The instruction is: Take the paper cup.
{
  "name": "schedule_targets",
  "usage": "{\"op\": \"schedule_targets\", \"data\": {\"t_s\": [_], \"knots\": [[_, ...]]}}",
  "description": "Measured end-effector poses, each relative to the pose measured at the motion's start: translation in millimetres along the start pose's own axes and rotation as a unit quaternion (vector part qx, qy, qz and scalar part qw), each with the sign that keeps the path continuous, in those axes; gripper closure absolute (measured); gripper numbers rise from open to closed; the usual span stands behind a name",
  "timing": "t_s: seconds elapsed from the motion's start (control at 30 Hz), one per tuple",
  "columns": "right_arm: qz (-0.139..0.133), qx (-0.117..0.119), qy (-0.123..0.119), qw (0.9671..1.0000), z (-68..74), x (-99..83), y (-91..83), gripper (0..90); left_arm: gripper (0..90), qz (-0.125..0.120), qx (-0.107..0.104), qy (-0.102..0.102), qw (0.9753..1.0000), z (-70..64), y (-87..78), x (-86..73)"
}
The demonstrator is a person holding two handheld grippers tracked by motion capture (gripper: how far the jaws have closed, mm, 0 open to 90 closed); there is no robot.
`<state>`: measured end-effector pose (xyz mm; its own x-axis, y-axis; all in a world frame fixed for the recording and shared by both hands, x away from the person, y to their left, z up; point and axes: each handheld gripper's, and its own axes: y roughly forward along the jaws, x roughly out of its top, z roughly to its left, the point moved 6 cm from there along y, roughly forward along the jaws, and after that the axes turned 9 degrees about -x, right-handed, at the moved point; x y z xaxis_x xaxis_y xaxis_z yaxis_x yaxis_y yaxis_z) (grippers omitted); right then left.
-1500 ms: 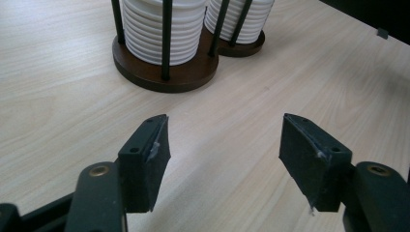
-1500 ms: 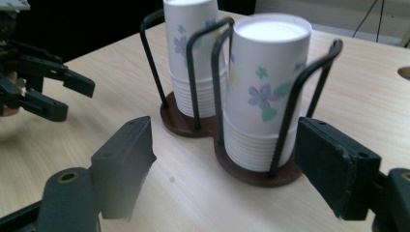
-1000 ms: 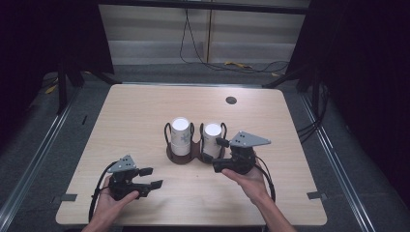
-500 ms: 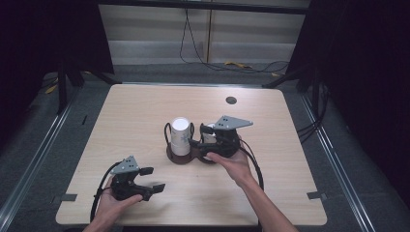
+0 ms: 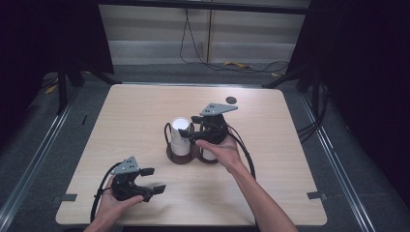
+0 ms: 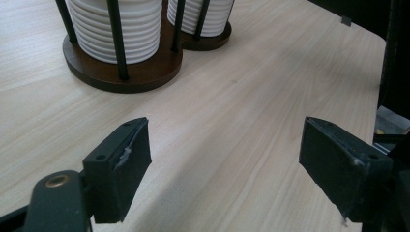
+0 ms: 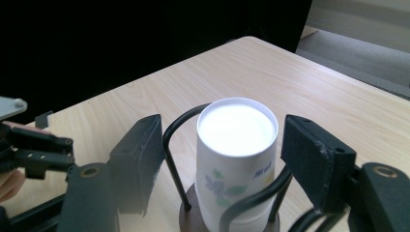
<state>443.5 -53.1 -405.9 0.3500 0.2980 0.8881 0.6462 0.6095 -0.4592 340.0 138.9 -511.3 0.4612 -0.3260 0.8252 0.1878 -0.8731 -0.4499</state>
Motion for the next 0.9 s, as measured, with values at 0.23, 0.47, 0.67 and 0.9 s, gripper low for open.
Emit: {"op": "schedule_targets", "data": {"t_s": [0.23,0.47,0.67,0.9], "knots": [[0.014,-0.005,-0.004,0.9999,-0.8,3.8,13.8,31.6,18.4,0.003,-0.005,-0.003,1.0,-1.4,1.0,-0.2],[0.029,-0.014,-0.01,0.9994,1.6,5.5,23.8,28.8,18.5,0.003,-0.006,-0.004,1.0,-1.0,1.8,-0.4],[0.039,-0.021,-0.009,0.999,1.2,7.1,31.0,28.7,18.9,0.004,-0.003,-0.005,1.0,-0.5,0.8,-0.4],[0.056,-0.029,-0.008,0.998,-0.7,3.9,38.5,28.7,19.0,0.004,-0.004,-0.004,1.0,-0.9,1.0,-0.5]]}}
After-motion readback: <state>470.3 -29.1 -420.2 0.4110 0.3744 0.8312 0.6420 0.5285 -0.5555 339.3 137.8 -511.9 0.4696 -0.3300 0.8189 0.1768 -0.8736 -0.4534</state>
